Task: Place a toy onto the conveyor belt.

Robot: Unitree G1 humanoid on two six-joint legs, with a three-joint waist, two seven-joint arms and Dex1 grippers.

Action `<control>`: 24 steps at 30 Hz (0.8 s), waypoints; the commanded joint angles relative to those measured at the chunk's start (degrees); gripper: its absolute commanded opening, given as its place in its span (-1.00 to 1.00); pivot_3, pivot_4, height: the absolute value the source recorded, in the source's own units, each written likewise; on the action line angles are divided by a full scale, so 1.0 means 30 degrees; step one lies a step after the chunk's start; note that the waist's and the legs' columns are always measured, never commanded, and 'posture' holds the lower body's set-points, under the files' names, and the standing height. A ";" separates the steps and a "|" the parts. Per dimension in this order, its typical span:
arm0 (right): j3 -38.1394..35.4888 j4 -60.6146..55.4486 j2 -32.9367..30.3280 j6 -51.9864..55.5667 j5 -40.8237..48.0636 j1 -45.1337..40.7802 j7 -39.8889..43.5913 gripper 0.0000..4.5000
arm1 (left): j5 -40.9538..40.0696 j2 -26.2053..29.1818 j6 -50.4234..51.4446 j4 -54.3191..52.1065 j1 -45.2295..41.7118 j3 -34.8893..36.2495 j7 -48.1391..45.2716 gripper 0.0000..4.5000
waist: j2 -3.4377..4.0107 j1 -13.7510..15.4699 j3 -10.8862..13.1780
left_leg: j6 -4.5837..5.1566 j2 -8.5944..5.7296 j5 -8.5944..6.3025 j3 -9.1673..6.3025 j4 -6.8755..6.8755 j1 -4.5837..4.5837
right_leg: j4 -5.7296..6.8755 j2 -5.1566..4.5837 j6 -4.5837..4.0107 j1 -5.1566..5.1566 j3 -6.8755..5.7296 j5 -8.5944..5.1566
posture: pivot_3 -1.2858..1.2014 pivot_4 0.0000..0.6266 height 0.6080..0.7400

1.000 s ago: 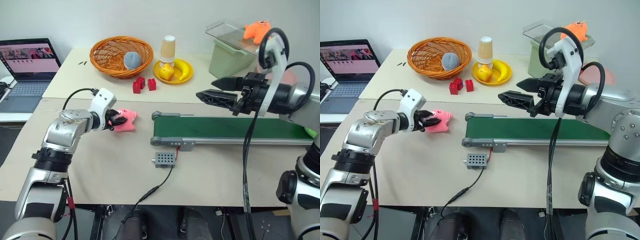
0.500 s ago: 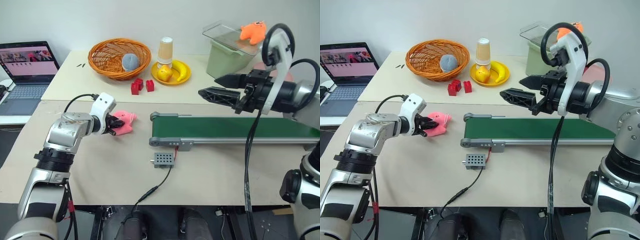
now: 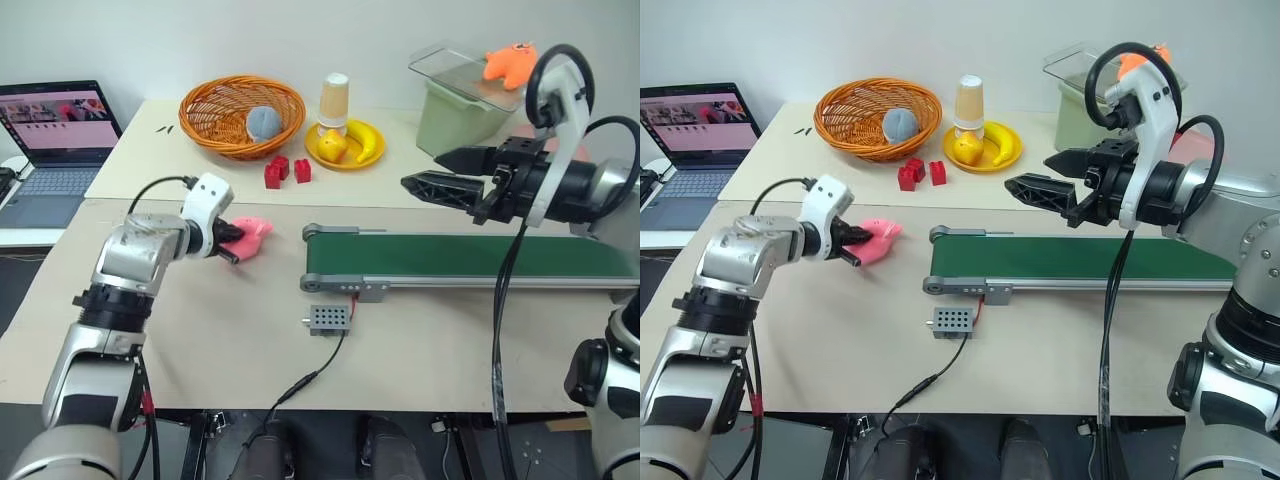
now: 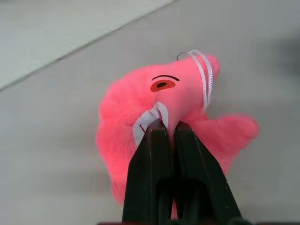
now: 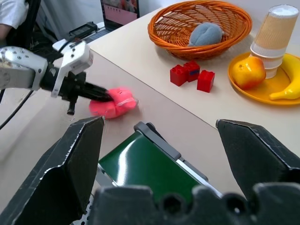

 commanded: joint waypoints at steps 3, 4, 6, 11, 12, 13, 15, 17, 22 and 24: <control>-0.0340 -0.0170 -0.0390 -0.0901 0.0166 -0.0216 0.0043 1.00 | -0.0250 -0.0500 -0.0082 -0.0599 -0.2729 0.0992 0.0277 -0.99 | 0.0000 0.0082 0.0000 | 0.0006 -0.0016 -0.0003 0.0005 -0.0001 -0.0060 | -0.0012 0.0000 0.0004 -0.0049 -0.0006 0.0001 | 0.03 -0.52 0.90; -0.0361 -0.0186 -0.0413 -0.0932 0.0187 -0.0167 0.0042 1.00 | -0.0424 -0.0660 0.0110 -0.0829 -0.3090 0.1040 0.0171 -0.99 | 0.0000 0.0100 0.0000 | 0.0006 -0.0016 -0.0003 0.0005 0.0000 -0.0075 | -0.0017 0.0000 0.0005 -0.0056 -0.0016 0.0001 | 0.03 -0.52 0.90; -0.0383 -0.0195 -0.0450 -0.0994 0.0191 -0.0095 0.0029 1.00 | -0.0753 -0.0879 0.0376 -0.1243 -0.3519 0.0982 -0.0233 -0.99 | 0.0000 0.0104 0.0000 | 0.0005 -0.0017 -0.0003 0.0009 0.0000 -0.0083 | -0.0019 0.0000 0.0006 -0.0059 -0.0023 0.0001 | 0.03 -0.52 0.90; -0.0457 -0.0293 -0.0521 -0.1138 0.0170 0.0129 -0.0039 1.00 | -0.2947 -0.1211 0.0655 -0.3532 -0.3984 0.0252 -0.3634 -0.99 | 0.0000 0.0080 0.0002 | 0.0002 -0.0007 0.0000 0.0012 0.0011 -0.0078 | 0.0000 0.0001 0.0008 -0.0061 -0.0021 0.0002 | 0.03 -0.52 0.90; -0.0502 -0.0359 -0.0530 -0.1129 0.0222 0.0182 -0.0062 1.00 | -0.3393 -0.1102 0.0554 -0.4017 -0.3981 -0.0026 -0.4577 -0.99 | -0.0001 0.0085 0.0001 | 0.0001 -0.0005 0.0001 0.0009 0.0011 -0.0077 | 0.0001 0.0001 0.0009 -0.0061 -0.0021 0.0001 | 0.03 -0.52 0.90; -0.0538 -0.0432 -0.0551 -0.1120 0.0272 0.0232 -0.0076 1.00 | -0.3677 -0.0963 0.0426 -0.4347 -0.3973 -0.0297 -0.5340 -0.99 | 0.0000 0.0088 0.0001 | 0.0001 -0.0005 0.0001 0.0009 0.0012 -0.0076 | 0.0001 0.0001 0.0009 -0.0061 -0.0019 0.0001 | 0.03 -0.52 0.90; -0.0616 -0.0530 -0.0580 -0.1076 0.0382 0.0282 -0.0110 1.00 | -0.3819 -0.0718 -0.0045 -0.4580 -0.3994 -0.0820 -0.6441 -0.99 | 0.0000 0.0081 0.0001 | 0.0001 -0.0008 0.0001 0.0012 0.0012 -0.0074 | 0.0000 0.0001 0.0008 -0.0060 -0.0017 0.0001 | 0.03 -0.52 0.90; -0.0787 -0.0689 -0.0731 -0.0952 0.0601 0.0344 -0.0130 1.00 | -0.3894 -0.0760 -0.0230 -0.4474 -0.4198 -0.1349 -0.7234 -0.99 | 0.0001 0.0082 0.0001 | -0.0001 -0.0009 0.0002 0.0017 0.0012 -0.0064 | 0.0005 0.0002 0.0008 -0.0059 -0.0011 0.0001 | 0.03 -0.52 0.90; -0.1163 -0.0991 -0.1056 -0.0739 0.1061 0.0475 -0.0552 1.00 | -0.2954 -0.0536 -0.2118 -0.3745 -0.4571 -0.2977 -0.9245 -0.99 | 0.0000 0.0091 0.0002 | -0.0004 -0.0011 0.0005 0.0016 0.0014 -0.0062 | 0.0004 0.0002 0.0009 -0.0057 -0.0009 0.0001 | 0.03 -0.52 0.90; -0.1378 -0.1224 -0.1109 -0.0590 0.1250 0.0572 -0.0816 1.00 | -0.2745 -0.0846 -0.2520 -0.3215 -0.4674 -0.3266 -0.9471 -0.99 | 0.0000 0.0098 0.0001 | -0.0003 -0.0013 0.0005 0.0015 0.0013 -0.0065 | 0.0002 0.0002 0.0008 -0.0058 -0.0009 0.0001 | 0.03 -0.52 0.90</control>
